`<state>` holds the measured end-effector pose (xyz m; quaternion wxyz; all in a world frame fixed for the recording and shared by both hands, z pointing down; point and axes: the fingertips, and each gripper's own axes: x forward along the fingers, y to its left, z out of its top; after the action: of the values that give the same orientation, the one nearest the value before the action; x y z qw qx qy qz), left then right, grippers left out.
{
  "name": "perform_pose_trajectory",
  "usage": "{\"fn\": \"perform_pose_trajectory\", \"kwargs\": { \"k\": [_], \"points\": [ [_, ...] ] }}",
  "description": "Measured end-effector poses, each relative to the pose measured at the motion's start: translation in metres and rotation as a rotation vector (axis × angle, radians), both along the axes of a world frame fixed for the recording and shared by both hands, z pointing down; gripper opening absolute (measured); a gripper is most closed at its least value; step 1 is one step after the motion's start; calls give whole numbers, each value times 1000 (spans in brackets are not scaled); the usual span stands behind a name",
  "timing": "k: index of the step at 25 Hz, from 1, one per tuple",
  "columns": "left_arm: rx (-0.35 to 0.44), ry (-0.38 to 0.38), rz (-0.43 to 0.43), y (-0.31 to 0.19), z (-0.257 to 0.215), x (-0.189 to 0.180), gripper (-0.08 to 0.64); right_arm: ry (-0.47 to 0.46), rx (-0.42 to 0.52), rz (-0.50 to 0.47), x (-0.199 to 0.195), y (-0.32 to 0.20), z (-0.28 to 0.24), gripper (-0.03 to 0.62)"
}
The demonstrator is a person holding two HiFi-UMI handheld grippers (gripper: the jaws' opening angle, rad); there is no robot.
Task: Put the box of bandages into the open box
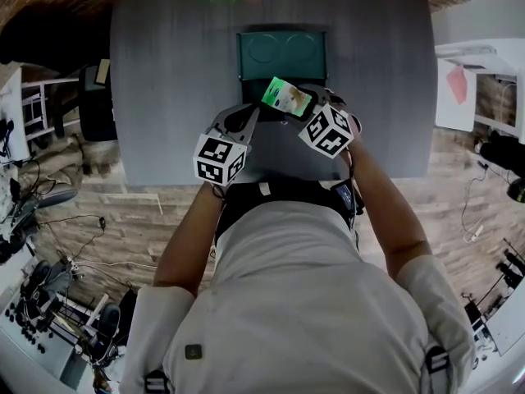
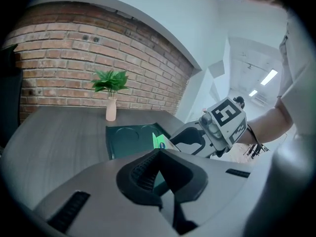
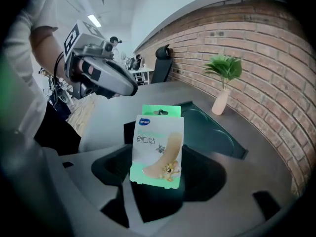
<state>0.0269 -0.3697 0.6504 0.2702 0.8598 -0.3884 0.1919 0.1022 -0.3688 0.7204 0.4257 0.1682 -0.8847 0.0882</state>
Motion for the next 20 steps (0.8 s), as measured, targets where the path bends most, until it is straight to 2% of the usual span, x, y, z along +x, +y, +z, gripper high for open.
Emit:
{"fn": "perform_pose_trajectory", "kwargs": {
  "k": [5,11,15,20],
  "points": [
    [-33,-17,5,5,13,-1,15,97,-2,-108,-1,6,23,301],
    [-55,-28,11,4,21,1,15,158,-18,-176,-1,8,47,301],
    [-61,-32,10,0,24,-1,15,203,-46,-196,-2,7,61,301],
    [-62,-35,3,0,26,-1,15,192,-50,-174,-2,4,67,301]
  ]
}}
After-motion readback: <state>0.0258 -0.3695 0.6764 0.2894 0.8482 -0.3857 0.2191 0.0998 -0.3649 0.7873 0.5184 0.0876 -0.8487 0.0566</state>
